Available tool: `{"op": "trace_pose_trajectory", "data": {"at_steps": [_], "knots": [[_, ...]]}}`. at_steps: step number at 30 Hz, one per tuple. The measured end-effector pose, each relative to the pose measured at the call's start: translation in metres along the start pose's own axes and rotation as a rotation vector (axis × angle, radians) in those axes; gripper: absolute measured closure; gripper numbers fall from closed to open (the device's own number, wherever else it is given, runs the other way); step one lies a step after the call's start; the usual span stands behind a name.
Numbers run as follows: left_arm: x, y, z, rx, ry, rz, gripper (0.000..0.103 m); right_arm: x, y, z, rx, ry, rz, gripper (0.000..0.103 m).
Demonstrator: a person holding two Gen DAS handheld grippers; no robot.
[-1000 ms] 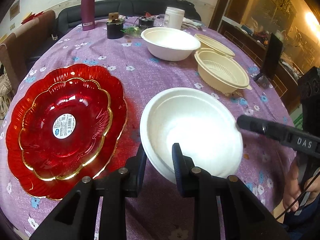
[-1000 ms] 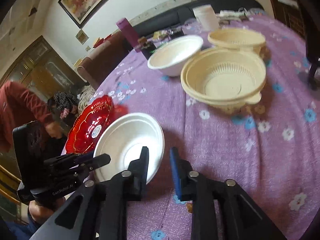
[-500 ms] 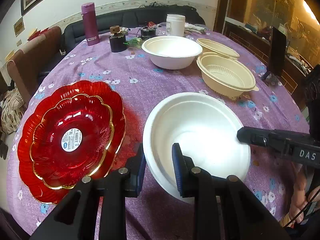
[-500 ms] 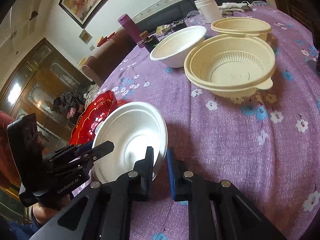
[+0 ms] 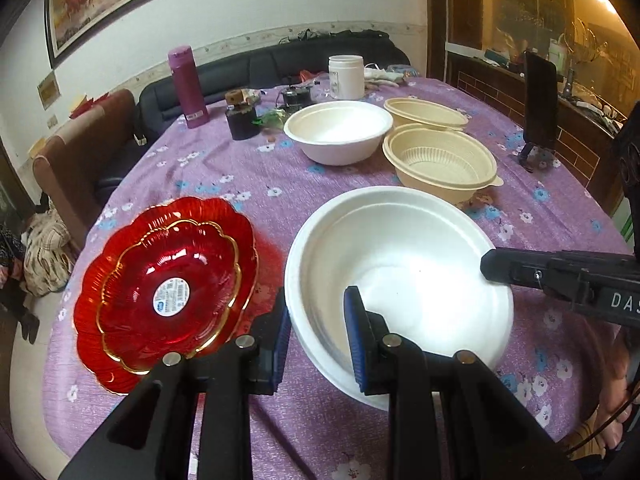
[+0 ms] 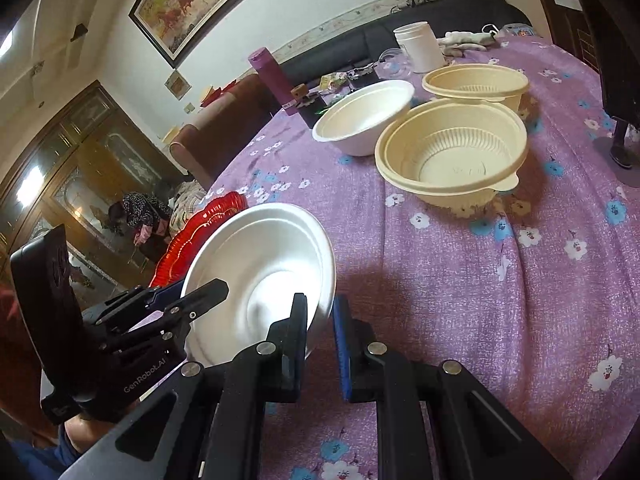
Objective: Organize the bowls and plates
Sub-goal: 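Carry the white plate with the left gripper and lower it onto the red plates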
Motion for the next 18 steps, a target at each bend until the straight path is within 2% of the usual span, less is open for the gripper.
{"op": "trace_pose_trajectory", "data": {"at_steps": [9,15,18], "knots": [[0.01,0.005,-0.005,-0.019,-0.02,0.005,0.078,0.006,0.007,-0.006,0.0,-0.012,0.004,0.089],[0.001,0.022,-0.012,-0.029,-0.027,0.053,0.076,0.006,0.023,-0.011,-0.003,-0.021,0.016,0.088],[-0.006,0.03,-0.024,-0.045,-0.005,0.078,0.074,0.008,0.035,-0.021,-0.019,-0.01,0.021,0.088]]}}
Point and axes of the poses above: each gripper's, at about its wrist camera, not at the fingertips, and x roughly the way its jaws point, z to its right, y to its top, the point moved 1 cm from there along x, roughly the way its jaws point, and after that the axes turned 12 degrees about z, right-handed, at the moved point
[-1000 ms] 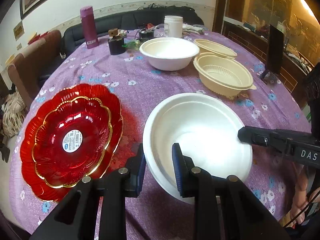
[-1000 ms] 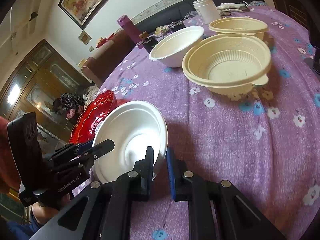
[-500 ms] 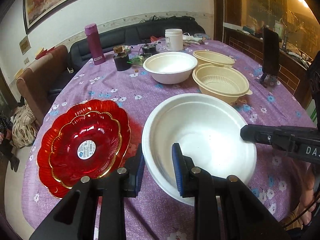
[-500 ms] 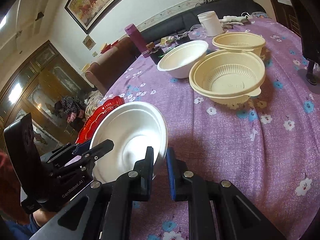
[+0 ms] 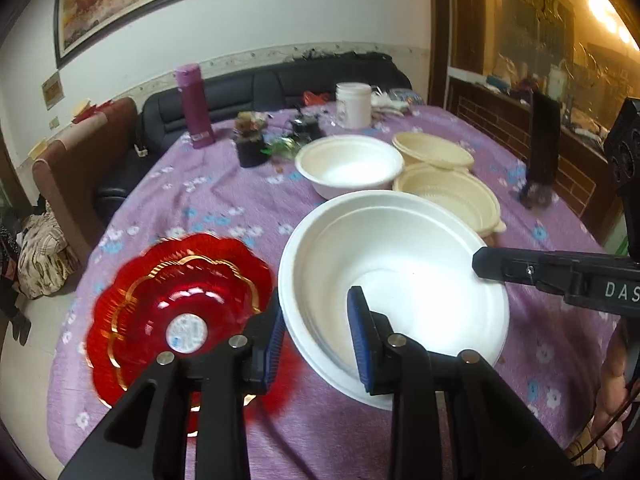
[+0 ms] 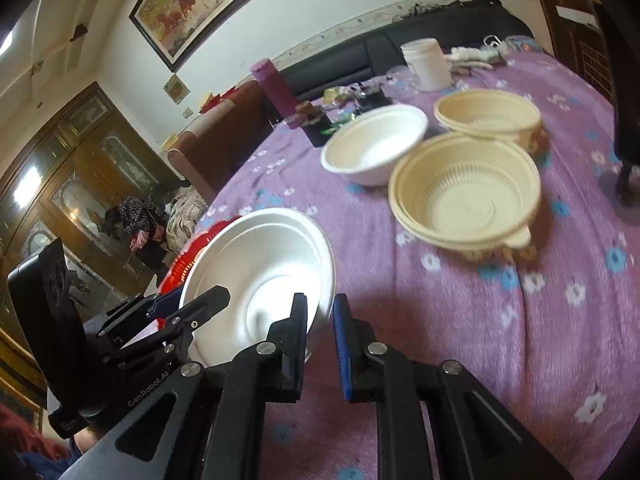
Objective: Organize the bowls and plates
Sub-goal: 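Carry the white plate with the left gripper and lower it onto the red plates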
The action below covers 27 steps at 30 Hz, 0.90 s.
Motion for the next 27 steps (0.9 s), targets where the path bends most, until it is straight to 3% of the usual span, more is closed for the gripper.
{"op": "trace_pose_trajectory", "data": {"at_steps": [7,14,20,27], "knots": [[-0.017,0.007,-0.046,-0.051,0.088,0.044,0.071,0.032,0.012,-0.039,-0.036,0.056,-0.03,0.088],[-0.018,-0.007,-0.101,-0.145,0.157,0.023,0.071,0.082,0.01,-0.081,-0.078,0.106,-0.093,0.088],[-0.006,-0.023,-0.134,-0.208,0.185,-0.013,0.071,0.122,0.002,-0.109,-0.135,0.097,-0.15,0.088],[0.017,-0.042,-0.148,-0.246,0.195,-0.069,0.071,0.152,-0.004,-0.11,-0.155,0.062,-0.19,0.088]]}}
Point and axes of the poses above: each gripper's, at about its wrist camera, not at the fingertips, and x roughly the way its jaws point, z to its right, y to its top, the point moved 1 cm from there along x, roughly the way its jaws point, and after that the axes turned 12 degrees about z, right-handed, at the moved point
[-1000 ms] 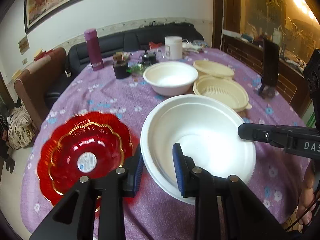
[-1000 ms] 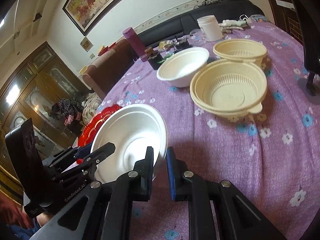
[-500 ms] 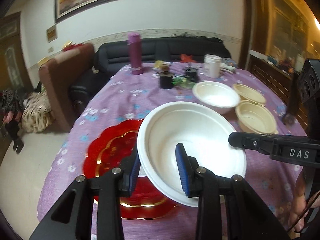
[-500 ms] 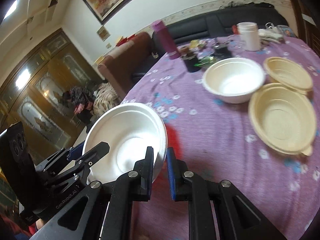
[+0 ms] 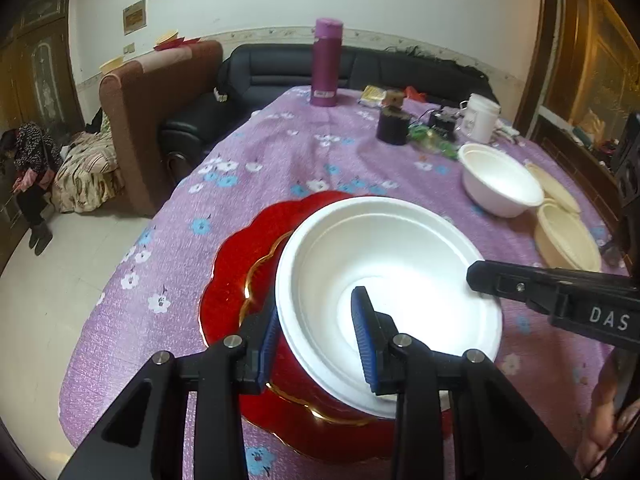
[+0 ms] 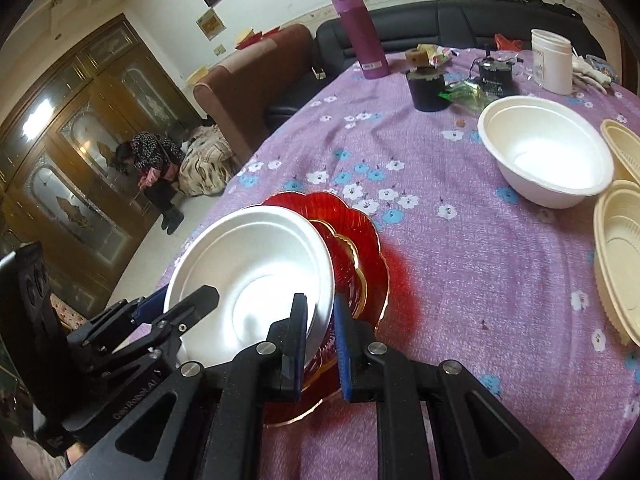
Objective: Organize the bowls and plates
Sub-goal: 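Carry the white plate with the left gripper and lower it onto the red plates, then open the left gripper and withdraw it from the white plate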
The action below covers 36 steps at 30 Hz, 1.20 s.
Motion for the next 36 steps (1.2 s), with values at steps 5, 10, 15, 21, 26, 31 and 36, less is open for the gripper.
{"op": "trace_pose_trajectory", "data": {"at_steps": [5,10,15,21,26,31,36], "knots": [[0.008,-0.004,-0.008,-0.018,0.007,-0.02,0.071,0.013,-0.001,-0.001,-0.014,-0.013,-0.021,0.088],[0.011,-0.004,-0.013,-0.032,0.015,-0.026,0.071,0.022,-0.003,-0.003,-0.017,-0.012,-0.034,0.088],[0.012,-0.004,-0.016,-0.044,0.016,-0.03,0.068,0.025,-0.005,-0.004,-0.018,-0.002,-0.04,0.088],[0.007,-0.002,-0.017,-0.044,0.027,-0.019,0.065,0.019,-0.004,-0.004,-0.028,-0.003,-0.026,0.085],[-0.004,0.004,-0.018,-0.045,0.053,0.009,0.062,0.004,-0.003,0.002,-0.008,0.013,-0.002,0.084],[-0.02,0.013,-0.003,-0.019,0.035,0.043,0.062,-0.021,-0.002,0.02,0.041,0.024,0.036,0.084],[-0.033,0.023,0.036,0.043,-0.028,0.064,0.061,-0.057,0.001,0.055,0.122,0.003,0.102,0.084]]}}
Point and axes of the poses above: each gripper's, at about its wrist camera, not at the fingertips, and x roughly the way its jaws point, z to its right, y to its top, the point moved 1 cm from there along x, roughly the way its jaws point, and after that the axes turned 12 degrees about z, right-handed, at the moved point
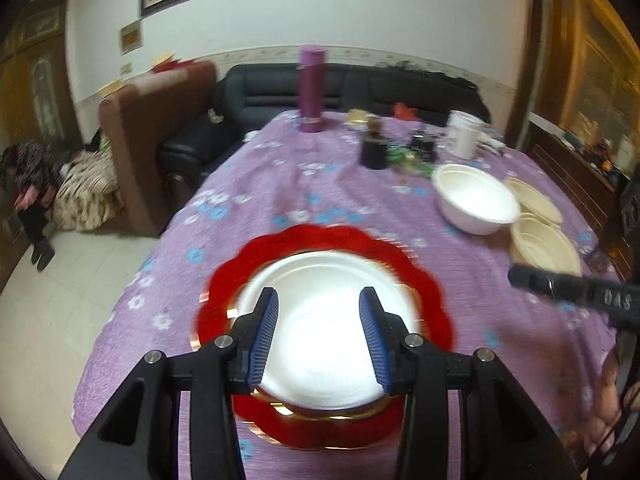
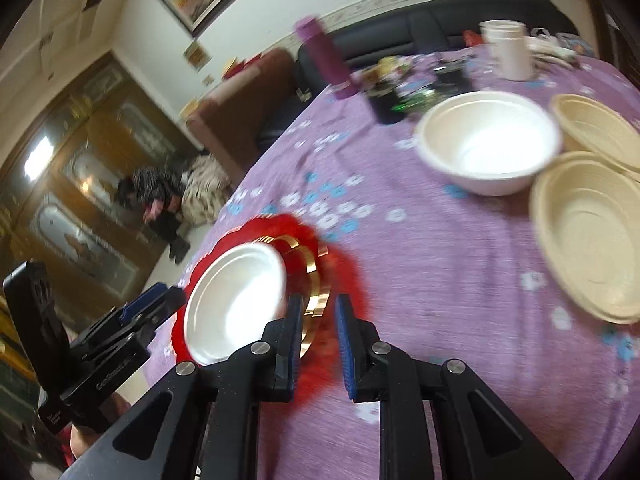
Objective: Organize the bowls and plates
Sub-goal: 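Open the left gripper and withdraw it from the white plate, then grasp the rim of the large beige plastic bowl with the right gripper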
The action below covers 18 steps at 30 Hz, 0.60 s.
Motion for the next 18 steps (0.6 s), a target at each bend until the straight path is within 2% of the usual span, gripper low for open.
{"op": "trace_pose_trajectory", "data": {"at_steps": [5,8,10,12,15,18], "knots": [[0.004,0.013,0.061,0.089,-0.108,-0.021,0.061,-0.053,0.025,0.045,0.062,-0.063,0.156,0.085],[0.016,0.021,0.1,0.116,-0.19,-0.038,0.061,-0.094,0.037,0.084,0.072,-0.207,0.301,0.082],[0.028,0.025,0.126,0.135,-0.219,-0.046,0.061,-0.114,0.038,0.111,0.096,-0.312,0.359,0.079],[0.045,0.029,0.15,0.134,-0.253,-0.054,0.061,-0.125,0.035,0.136,0.139,-0.352,0.379,0.079],[0.08,0.03,0.184,0.11,-0.318,-0.113,0.061,-0.133,0.029,0.171,0.221,-0.365,0.39,0.079],[0.102,0.028,0.208,0.142,-0.327,-0.145,0.061,-0.132,0.023,0.192,0.274,-0.329,0.38,0.079]]}}
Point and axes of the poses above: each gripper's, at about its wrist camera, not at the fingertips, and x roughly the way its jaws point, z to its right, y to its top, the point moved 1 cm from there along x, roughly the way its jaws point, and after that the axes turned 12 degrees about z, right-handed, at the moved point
